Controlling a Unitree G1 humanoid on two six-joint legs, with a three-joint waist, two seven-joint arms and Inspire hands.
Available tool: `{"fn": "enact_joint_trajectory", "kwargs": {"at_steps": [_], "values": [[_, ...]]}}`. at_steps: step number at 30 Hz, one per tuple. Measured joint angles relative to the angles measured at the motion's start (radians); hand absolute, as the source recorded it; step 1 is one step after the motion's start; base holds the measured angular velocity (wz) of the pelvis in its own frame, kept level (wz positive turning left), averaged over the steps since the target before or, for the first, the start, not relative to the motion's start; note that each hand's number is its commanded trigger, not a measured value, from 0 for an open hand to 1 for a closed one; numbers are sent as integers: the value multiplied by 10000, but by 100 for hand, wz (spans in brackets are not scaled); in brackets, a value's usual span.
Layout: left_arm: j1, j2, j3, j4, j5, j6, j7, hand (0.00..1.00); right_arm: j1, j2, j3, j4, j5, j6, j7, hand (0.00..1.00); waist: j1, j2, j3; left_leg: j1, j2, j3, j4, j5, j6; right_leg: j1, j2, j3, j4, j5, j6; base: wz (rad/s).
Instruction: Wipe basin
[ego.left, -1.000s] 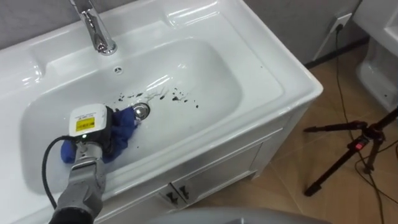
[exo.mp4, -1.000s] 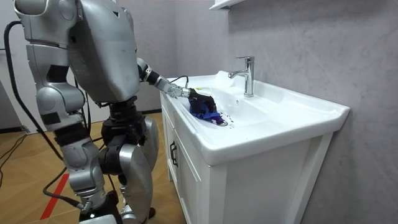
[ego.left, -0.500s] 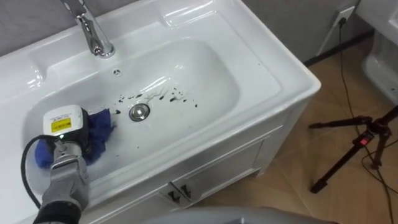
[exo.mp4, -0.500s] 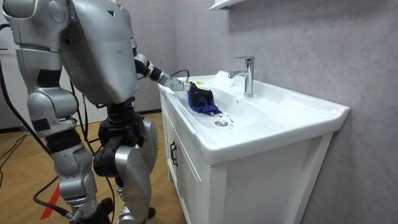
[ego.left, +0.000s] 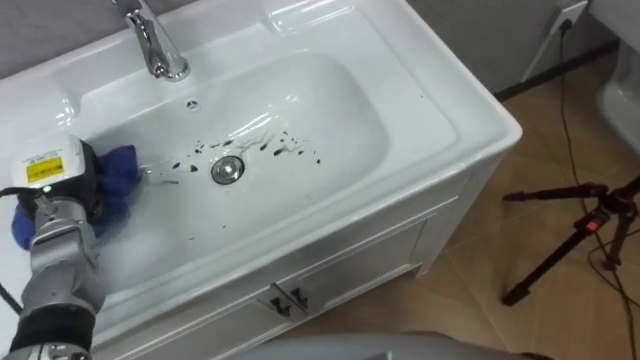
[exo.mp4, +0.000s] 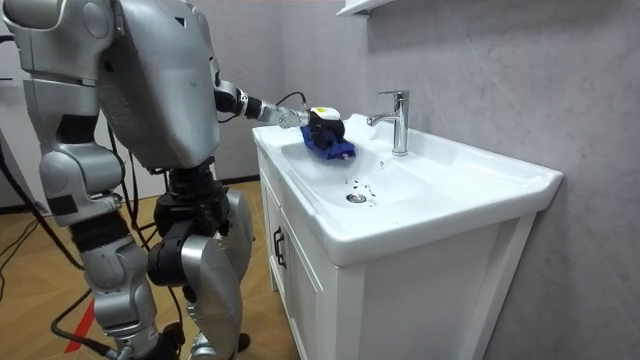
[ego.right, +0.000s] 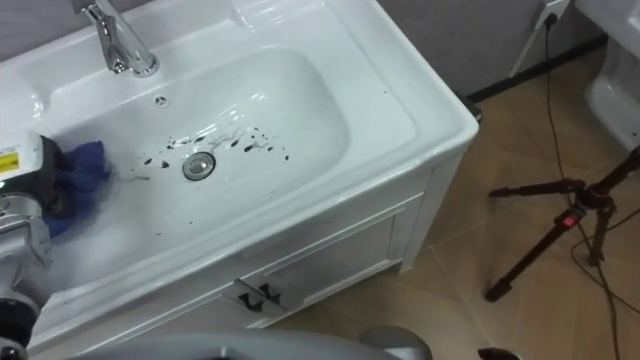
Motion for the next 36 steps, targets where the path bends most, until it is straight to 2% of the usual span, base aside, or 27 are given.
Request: {"fn": "enact_joint_trajectory", "kwargs": {"at_steps": [1, 4, 7, 12, 17, 20, 23, 25, 27, 30, 36], "values": [[-5, 28, 0, -37, -49, 8, -14, 100, -11, -21, 14, 6, 4, -14, -1, 0, 6, 4, 1, 0, -3, -2, -2, 0, 0, -1, -5, -6, 1, 0, 0, 4], [-98, 35, -12, -163, -1138, 157, -139, 100, -39, -49, 52, 3, 208, -78, -24, 0, -15, -1, 7, 13, -4, 2, -40, 0, 0, 13, -22, -59, 2, -5, 8, 7], [-159, -6, -10, -309, -1612, 296, -244, 100, -53, -10, 106, 28, 314, -113, -25, 0, -112, -105, 64, 2, -3, -3, -41, 0, 0, -6, -33, -114, 14, -12, 14, 7], [-281, -540, -78, -314, -2626, 541, -246, 100, -114, 25, 452, 432, 426, -147, -122, 0, -372, -171, 61, -110, -47, -8, -12, -6, -10, -140, -115, -211, 122, -72, 55, 7], [-470, -1038, -392, -299, -3420, 658, -246, 100, -15, 121, 594, 435, 417, -75, -268, 0, -682, -266, 96, -8, -86, 3, -20, -6, -11, -123, -157, -232, 164, -92, 93, 2], [-746, -1290, -512, -253, -3438, 703, -400, 100, 20, 288, 592, 449, 431, -63, -259, 0, -942, -480, 155, -29, -90, 52, -13, -6, -11, -189, -150, -175, 228, -100, 107, -2], [-1110, -1545, -653, -31, -3439, 715, -430, 100, 126, 415, 604, 500, 439, -49, -255, 0, -986, -617, 97, -63, -75, 255, -10, -6, -11, -278, -131, -70, 241, -74, 108, -15], [-1173, -1584, -859, 71, -3454, 707, -445, 100, 184, 419, 605, 509, 464, -47, -260, 0, -1064, -630, 92, -10, -73, 463, -12, -6, -12, -285, -108, 67, 239, -61, 119, -24], [-1245, -1592, -1005, 249, -3568, 706, -508, 100, 314, 438, 606, 502, 555, -49, -260, 0, -1206, -629, 92, 63, -71, 471, -20, -19, -30, -260, -72, 190, 223, -54, 121, -21], [-1449, -1667, -1022, 523, -3724, 678, -597, 100, 393, 501, 603, 503, 579, -43, -254, 0, -1456, -637, 101, 90, -51, 521, -48, -31, -49, -231, -45, 226, 226, -52, 116, -7], [-1500, -1671, -1022, 706, -3710, 593, -606, 100, 350, 597, 603, 498, 579, -75, -261, 0, -1647, -693, 142, 108, -5, 651, -37, -32, -51, -194, 35, 392, 211, -26, 77, -7]]}}
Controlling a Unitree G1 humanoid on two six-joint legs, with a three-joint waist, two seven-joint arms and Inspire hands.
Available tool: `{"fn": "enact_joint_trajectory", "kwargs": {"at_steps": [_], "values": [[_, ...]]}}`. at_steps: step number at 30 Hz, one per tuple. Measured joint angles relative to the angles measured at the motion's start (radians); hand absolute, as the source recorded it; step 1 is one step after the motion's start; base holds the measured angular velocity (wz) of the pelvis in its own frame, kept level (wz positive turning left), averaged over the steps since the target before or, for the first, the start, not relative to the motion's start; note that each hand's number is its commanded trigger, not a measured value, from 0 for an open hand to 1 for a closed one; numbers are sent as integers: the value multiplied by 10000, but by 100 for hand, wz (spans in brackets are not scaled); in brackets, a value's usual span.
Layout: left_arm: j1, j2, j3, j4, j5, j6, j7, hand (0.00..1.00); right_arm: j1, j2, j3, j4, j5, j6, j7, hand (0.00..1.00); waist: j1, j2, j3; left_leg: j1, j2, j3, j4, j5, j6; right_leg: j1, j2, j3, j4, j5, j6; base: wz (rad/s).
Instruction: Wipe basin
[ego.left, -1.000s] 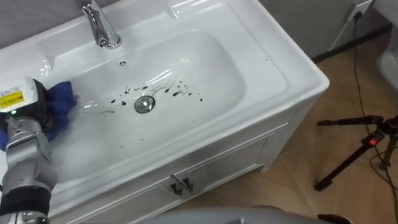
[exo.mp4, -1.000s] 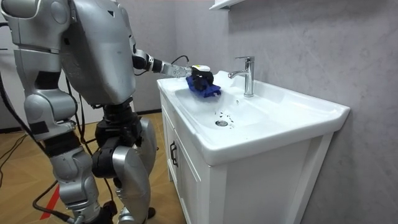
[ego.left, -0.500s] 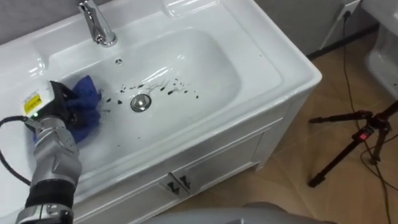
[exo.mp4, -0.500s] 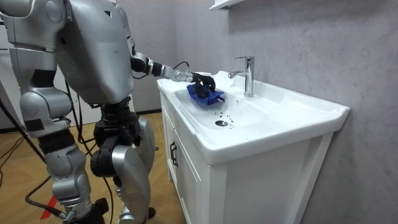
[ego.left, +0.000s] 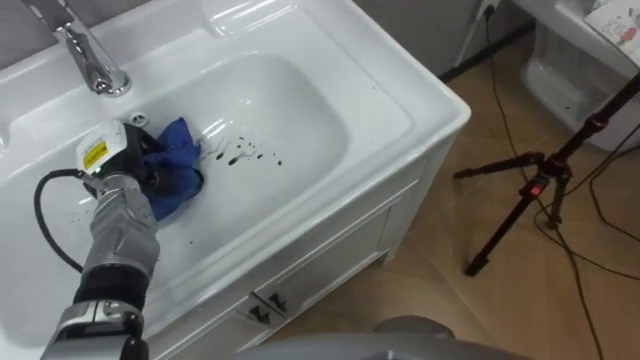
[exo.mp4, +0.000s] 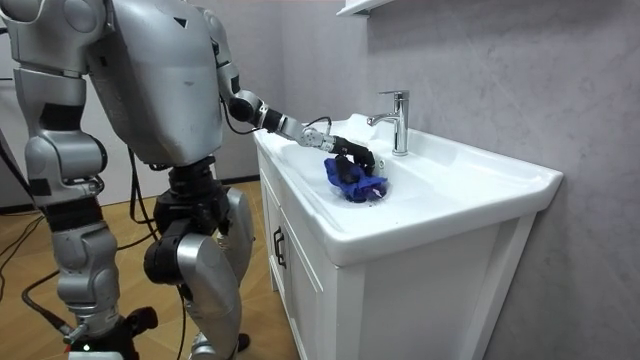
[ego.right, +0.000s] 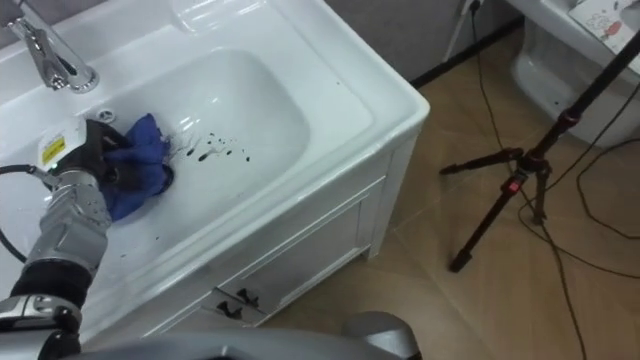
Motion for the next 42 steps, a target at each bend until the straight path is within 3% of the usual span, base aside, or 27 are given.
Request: {"fn": "enact_joint_trajectory", "kwargs": {"at_steps": [7, 16, 23, 27, 35, 42], "values": [[-185, 3, -13, 0, 3, -58, 6, 100, -66, 56, -1, -1, 20, -115, -30, 0, -17, -13, 39, -45, -11, 15, -3, 0, 0, -52, 0, 36, -14, 0, 0, 0], [-319, 10, 5, -29, -20, -50, 37, 100, -9, 4, 4, -59, 23, -88, -86, 0, 8, 218, 21, -14, 2, 94, 5, 0, 0, -148, 59, 185, 37, 0, -3, -3], [-688, 11, 4, -196, -24, -42, 39, 100, 131, -93, 1, -82, 36, -87, -55, 0, -20, 199, 30, 115, -2, 213, 3, 0, 0, -144, 94, 341, 175, -2, -5, -8], [-905, -11, -37, -196, -24, -46, 39, 100, 225, -122, 6, -69, 16, -76, 113, 0, -57, 83, 90, 142, -2, 210, 3, 0, 0, -169, 124, 401, 228, -6, -11, -5], [-1292, -272, -785, -191, -218, -98, 39, 100, 210, -125, 0, -71, -11, -94, 194, 0, -399, 11, 52, 99, 0, 213, 12, 0, 0, -236, 123, 442, 213, 20, -3, 0], [-1610, -393, -1171, -603, -362, -483, 40, 100, 270, -135, 6, 147, -24, -181, 364, 0, -764, 11, 7, 104, 13, 339, 24, 0, -1, -211, 147, 512, 236, 33, -24, -6]]}}
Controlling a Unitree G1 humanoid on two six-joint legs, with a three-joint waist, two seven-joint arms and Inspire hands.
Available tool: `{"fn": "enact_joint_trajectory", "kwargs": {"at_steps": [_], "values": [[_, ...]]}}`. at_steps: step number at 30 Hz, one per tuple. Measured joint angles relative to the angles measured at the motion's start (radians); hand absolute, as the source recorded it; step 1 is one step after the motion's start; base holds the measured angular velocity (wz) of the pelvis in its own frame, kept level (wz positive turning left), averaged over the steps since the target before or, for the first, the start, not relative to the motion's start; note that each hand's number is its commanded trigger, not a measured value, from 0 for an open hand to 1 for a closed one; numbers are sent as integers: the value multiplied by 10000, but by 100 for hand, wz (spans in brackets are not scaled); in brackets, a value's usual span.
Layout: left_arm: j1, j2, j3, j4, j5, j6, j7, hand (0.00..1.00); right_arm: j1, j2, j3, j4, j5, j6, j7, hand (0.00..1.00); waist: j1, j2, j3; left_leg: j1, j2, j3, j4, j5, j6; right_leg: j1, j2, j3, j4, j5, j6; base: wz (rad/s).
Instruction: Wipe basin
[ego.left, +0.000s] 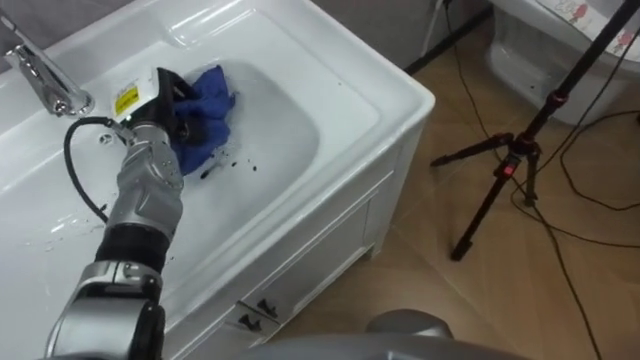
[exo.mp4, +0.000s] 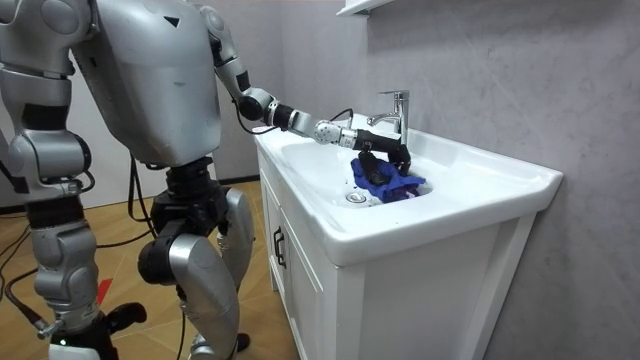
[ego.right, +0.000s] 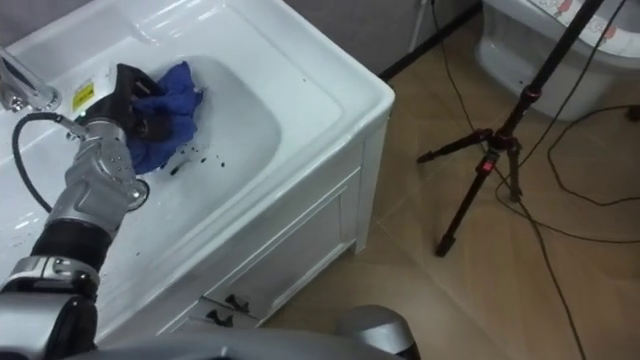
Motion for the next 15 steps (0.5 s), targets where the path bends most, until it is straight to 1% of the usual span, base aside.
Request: {"fn": "enact_joint_trajectory", "kwargs": {"at_steps": [1, 3, 6, 7, 15], "values": [[-11, 1, -2, -14, -116, -139, 0, 100, -46, -8, -1, 145, 0, -42, 5, 0, -89, -8, 6, 20, 1, 14, 3, 0, 0, 33, 5, 33, 35, 2, -3, -7], [-16, 1, -51, -14, -411, -232, 0, 100, -52, -8, -1, 216, -1, -128, 8, 0, -162, -34, 22, 54, -1, 19, 6, 0, 0, 61, 16, 92, 50, 2, -3, -8], [-35, 1, -335, -13, -838, -262, -1, 100, -149, -4, -7, 508, 96, -209, 6, 0, -345, -98, 64, 60, -5, 13, -20, -1, -1, 96, 15, 97, -15, 3, -1, 0], [-35, 1, -417, -13, -839, -273, -1, 100, -165, -4, -9, 564, 97, -207, 8, 0, -356, -122, 76, 58, -10, 15, -20, -2, -1, 77, 15, 102, -52, 3, 0, 0], [-36, 33, -644, -7, -1041, -268, -44, 100, -160, -5, -3, 635, 99, -121, 36, 0, -361, -127, 71, 33, -12, 19, -12, -2, -2, 26, 21, 115, -45, 6, 5, 0]]}}
